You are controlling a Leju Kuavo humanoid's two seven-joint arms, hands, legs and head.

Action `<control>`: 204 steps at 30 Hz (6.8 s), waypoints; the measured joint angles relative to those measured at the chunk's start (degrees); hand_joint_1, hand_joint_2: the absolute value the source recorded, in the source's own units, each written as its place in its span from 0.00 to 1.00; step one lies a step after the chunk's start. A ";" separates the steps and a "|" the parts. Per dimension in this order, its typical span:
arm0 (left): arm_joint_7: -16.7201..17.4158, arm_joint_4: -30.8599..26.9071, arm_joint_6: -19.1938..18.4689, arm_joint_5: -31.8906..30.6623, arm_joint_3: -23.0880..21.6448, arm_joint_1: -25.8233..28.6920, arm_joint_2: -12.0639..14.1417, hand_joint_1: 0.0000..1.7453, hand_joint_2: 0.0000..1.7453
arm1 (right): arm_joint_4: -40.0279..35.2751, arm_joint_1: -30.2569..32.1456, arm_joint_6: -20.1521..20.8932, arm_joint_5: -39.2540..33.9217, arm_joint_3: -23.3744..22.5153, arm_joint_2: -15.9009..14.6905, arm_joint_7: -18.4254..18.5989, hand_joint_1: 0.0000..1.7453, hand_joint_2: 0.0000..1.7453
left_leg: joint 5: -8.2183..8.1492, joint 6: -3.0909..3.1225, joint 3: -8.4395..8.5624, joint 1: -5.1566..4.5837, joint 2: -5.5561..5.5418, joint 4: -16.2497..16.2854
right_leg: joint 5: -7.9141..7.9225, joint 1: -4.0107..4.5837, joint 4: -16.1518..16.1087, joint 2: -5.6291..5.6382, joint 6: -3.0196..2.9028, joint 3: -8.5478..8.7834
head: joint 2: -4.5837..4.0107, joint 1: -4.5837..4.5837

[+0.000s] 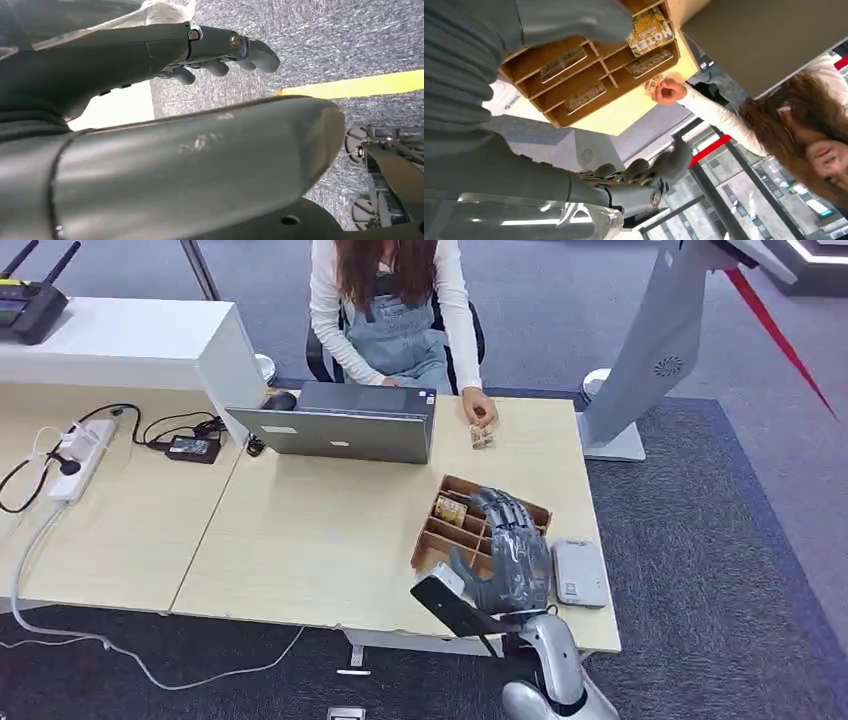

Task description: Pass the card to the sensor for recognition and then transmit it.

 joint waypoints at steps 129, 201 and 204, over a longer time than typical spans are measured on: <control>-0.44 0.00 0.74 2.21 -1.77 0.01 1.49 0.00 0.00 | 14.08 -3.56 0.09 3.61 2.23 -0.57 9.42 0.41 1.00 | 0.00 0.00 -0.02 0.00 0.00 0.00 | -0.01 0.00 0.00 0.00 -0.01 -0.03 | 0.00 0.00; 0.00 0.00 0.24 2.25 -1.86 0.01 2.03 0.00 0.00 | 20.19 -5.79 -1.29 1.55 2.73 1.27 8.74 0.47 1.00 | 0.00 0.00 -0.02 0.00 0.00 -0.01 | -0.02 0.01 0.00 0.00 -0.02 -0.04 | 0.00 0.00; 0.00 0.00 0.26 2.25 -1.86 0.01 2.03 0.00 0.00 | 20.61 -5.80 -1.38 1.49 2.73 1.27 8.74 0.46 1.00 | 0.00 0.00 -0.02 0.00 0.00 0.00 | -0.01 0.01 0.00 0.00 -0.02 -0.04 | 0.00 0.00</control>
